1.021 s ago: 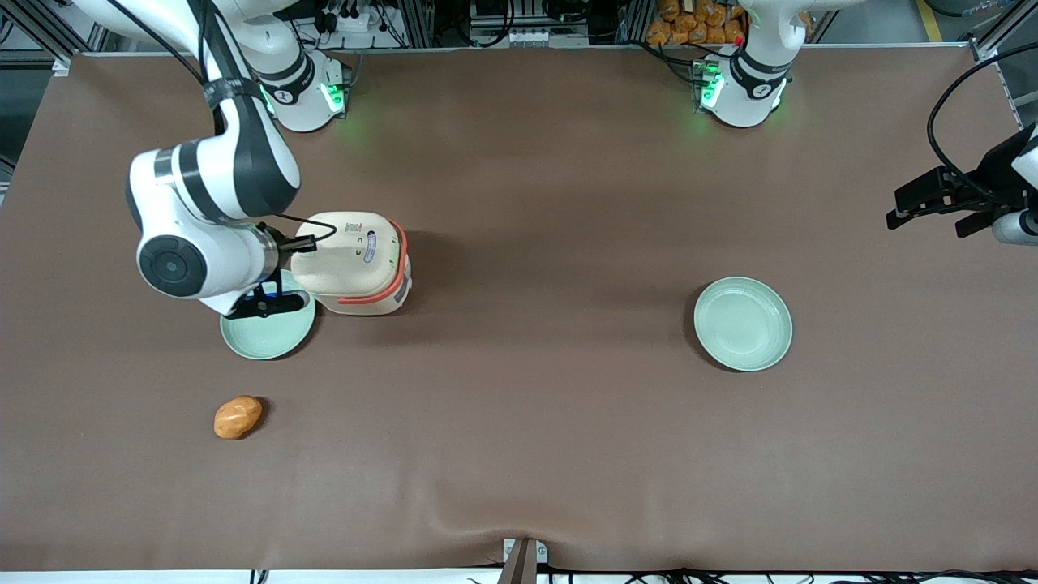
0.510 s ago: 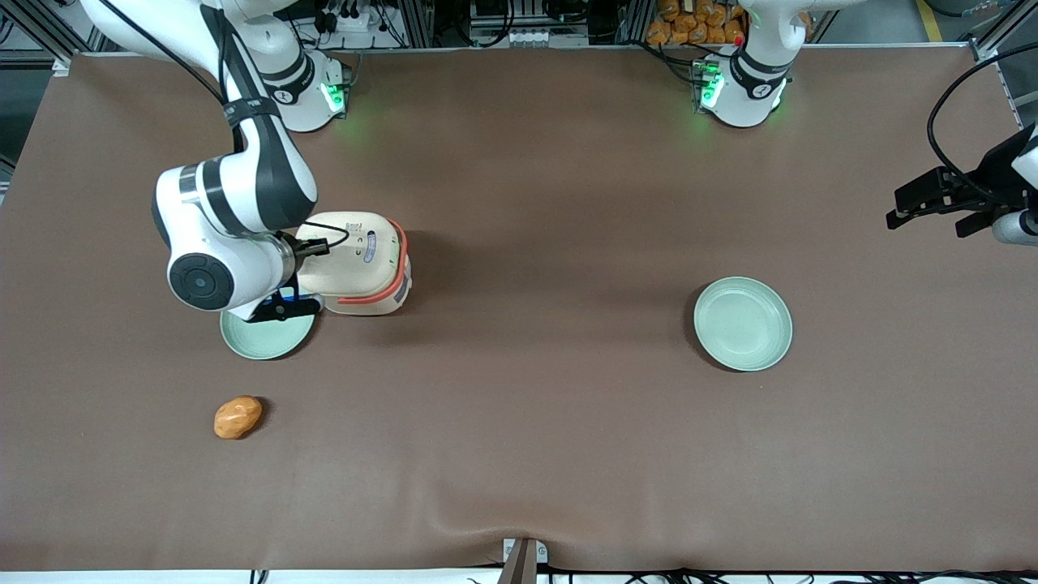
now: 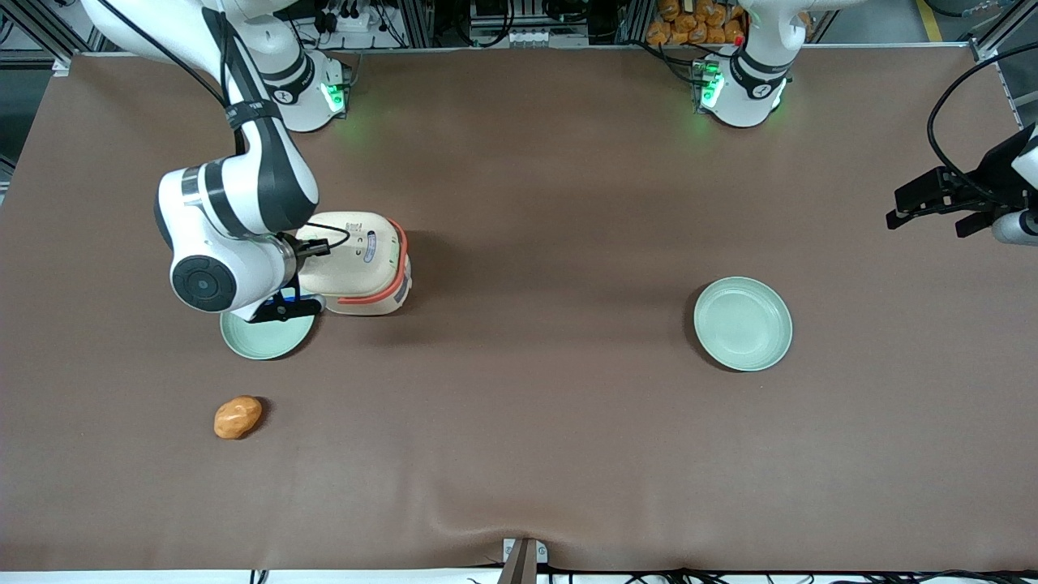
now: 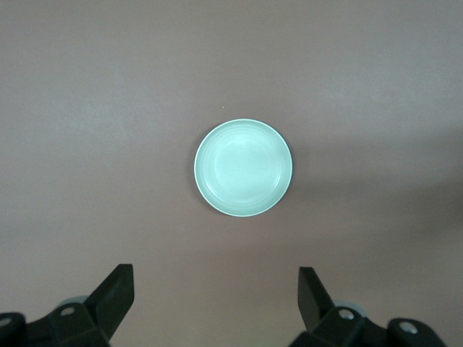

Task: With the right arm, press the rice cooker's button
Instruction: 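Press down on the lid release button with the right gripper tips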

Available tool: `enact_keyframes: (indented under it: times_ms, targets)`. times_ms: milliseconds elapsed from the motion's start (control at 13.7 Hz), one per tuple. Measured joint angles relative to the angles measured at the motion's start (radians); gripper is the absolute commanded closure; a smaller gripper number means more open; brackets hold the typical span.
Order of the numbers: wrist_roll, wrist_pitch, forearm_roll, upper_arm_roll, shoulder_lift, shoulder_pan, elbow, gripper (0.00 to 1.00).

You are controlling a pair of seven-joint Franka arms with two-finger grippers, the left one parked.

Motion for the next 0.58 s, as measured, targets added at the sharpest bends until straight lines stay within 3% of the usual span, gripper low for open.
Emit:
enact_keyframes:
  times_ms: [583]
  targets:
    - [0.0, 0.023, 0.006, 0.0, 0.0, 0.0, -0.015, 1.0]
